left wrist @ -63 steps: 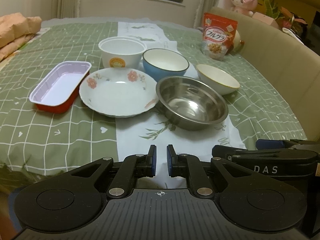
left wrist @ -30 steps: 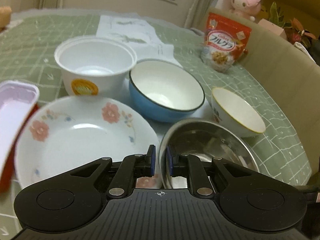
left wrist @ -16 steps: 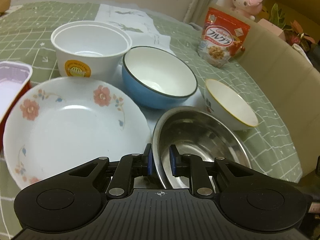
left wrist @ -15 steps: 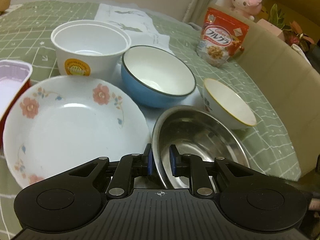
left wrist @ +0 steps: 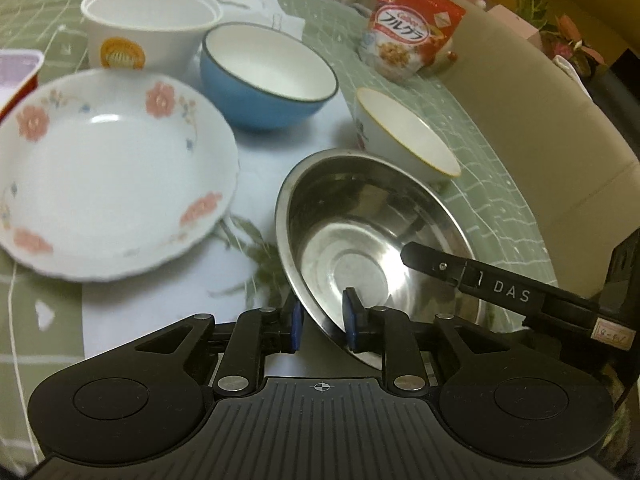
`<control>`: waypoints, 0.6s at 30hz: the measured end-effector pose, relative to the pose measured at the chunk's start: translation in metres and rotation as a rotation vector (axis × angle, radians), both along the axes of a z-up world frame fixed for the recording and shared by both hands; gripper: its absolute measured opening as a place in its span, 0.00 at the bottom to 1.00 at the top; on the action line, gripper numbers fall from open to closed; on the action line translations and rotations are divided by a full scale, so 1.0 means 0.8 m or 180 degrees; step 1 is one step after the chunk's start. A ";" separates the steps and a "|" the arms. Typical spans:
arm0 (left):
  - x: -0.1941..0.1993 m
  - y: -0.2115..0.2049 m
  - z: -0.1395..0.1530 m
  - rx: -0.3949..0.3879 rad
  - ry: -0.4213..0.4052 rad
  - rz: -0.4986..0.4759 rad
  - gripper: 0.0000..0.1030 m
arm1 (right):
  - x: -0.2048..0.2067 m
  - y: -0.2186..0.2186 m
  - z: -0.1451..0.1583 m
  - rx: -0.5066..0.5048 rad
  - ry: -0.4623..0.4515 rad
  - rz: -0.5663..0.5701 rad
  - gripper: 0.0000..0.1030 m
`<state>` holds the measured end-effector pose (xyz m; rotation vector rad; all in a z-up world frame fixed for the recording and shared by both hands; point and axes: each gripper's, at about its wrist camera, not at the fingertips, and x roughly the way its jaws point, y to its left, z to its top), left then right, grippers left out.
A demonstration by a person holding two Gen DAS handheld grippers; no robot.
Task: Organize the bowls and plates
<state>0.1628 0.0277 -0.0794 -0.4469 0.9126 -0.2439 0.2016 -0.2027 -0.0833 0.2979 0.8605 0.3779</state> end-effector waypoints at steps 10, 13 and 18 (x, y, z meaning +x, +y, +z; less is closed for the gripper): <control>0.003 0.004 -0.005 -0.0036 -0.0073 0.0126 0.23 | -0.039 0.009 -0.012 -0.0059 -0.0080 -0.0092 0.46; 0.007 0.009 -0.009 -0.0045 -0.0049 0.0218 0.23 | -0.039 0.005 -0.014 0.0056 -0.0062 -0.0193 0.46; 0.013 0.010 -0.010 -0.0033 -0.0046 0.0264 0.22 | -0.030 -0.006 -0.014 0.0169 -0.0038 -0.0298 0.46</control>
